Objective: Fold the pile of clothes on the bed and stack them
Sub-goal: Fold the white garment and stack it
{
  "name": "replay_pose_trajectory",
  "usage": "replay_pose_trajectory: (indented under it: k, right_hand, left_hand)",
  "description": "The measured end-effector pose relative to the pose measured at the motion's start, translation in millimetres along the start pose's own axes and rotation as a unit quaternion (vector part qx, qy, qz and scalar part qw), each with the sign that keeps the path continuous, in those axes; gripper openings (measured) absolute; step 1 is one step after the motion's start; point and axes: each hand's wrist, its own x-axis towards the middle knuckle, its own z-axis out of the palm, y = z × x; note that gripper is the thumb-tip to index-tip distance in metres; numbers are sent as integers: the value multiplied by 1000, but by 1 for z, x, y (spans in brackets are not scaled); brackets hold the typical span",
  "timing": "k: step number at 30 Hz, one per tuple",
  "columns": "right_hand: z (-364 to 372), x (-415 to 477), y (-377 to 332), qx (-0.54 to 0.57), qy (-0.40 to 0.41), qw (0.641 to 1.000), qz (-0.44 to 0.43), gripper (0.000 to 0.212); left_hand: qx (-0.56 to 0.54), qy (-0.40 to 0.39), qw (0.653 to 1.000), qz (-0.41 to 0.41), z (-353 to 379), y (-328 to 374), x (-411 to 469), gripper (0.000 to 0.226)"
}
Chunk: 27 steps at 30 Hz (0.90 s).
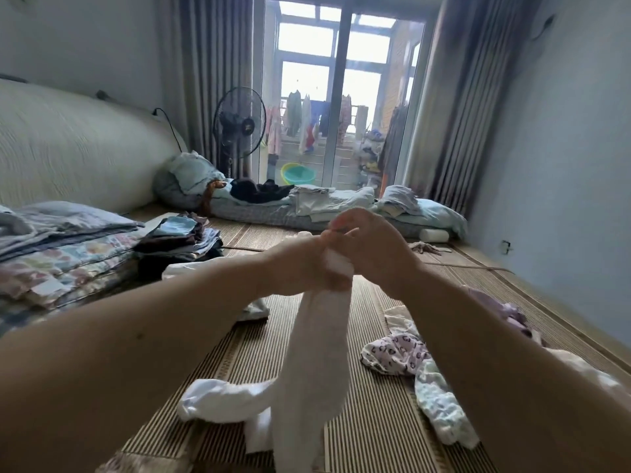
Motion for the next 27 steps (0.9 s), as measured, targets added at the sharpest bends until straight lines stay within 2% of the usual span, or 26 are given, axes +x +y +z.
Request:
replay_pose_trajectory:
  k: [1, 3, 4, 5, 6, 7, 8, 11, 14, 16, 18, 21, 24, 27]
  right_hand:
    - [-1, -6, 2, 34, 41, 998, 25, 16]
    - [-4, -22, 12, 92, 62, 992, 64, 33]
    - [-7, -30, 17, 86, 46, 993, 73, 41]
    - [-8, -38, 23, 77, 19, 993, 82, 45]
    - [-8, -45, 28, 81, -14, 992, 95, 44]
    - [-7, -51, 33, 100, -52, 987, 110, 39]
    - [-6, -55, 37, 118, -88, 982, 122, 32]
    - [-8, -52, 39, 101, -134, 977, 131, 18]
    - [-31, -32, 17, 87, -134, 979, 130, 7]
    - [-52, -15, -6, 59, -96, 987, 117, 6]
    - [-74, 2, -29, -24, -25, 997, 70, 9]
    - [-95, 21, -68, -136, 74, 988, -15, 20]
    - [-105, 35, -100, -132, 122, 982, -53, 34]
    - [-104, 54, -117, -130, 179, 975, -26, 27]
  left_hand:
    - [74, 15, 997, -18, 0, 2, 5, 19]
    - [87, 28, 995, -44, 3, 2, 8, 26]
    - [23, 31, 998, -50, 3, 2, 8, 25]
    - [-92, 34, 993, -67, 2, 2, 7, 23]
    - [-232, 34, 969, -77, -2, 7, 4, 21]
    - [-324, 48, 942, -75, -7, 10, 2, 18]
    - [-350, 73, 932, -66, -14, 12, 1, 15]
    - [-309, 122, 942, -39, -36, 18, 2, 12]
    - [-271, 177, 945, -50, -66, 24, 4, 11]
    - [-246, 219, 943, -51, -91, 26, 5, 12]
    - [-172, 249, 951, -56, -116, 29, 3, 13]
    - [-156, 291, 941, -73, -144, 30, 4, 18]
    - [-176, 306, 932, -81, -160, 36, 8, 27]
    - [-177, 319, 927, -87, -165, 47, 16, 23]
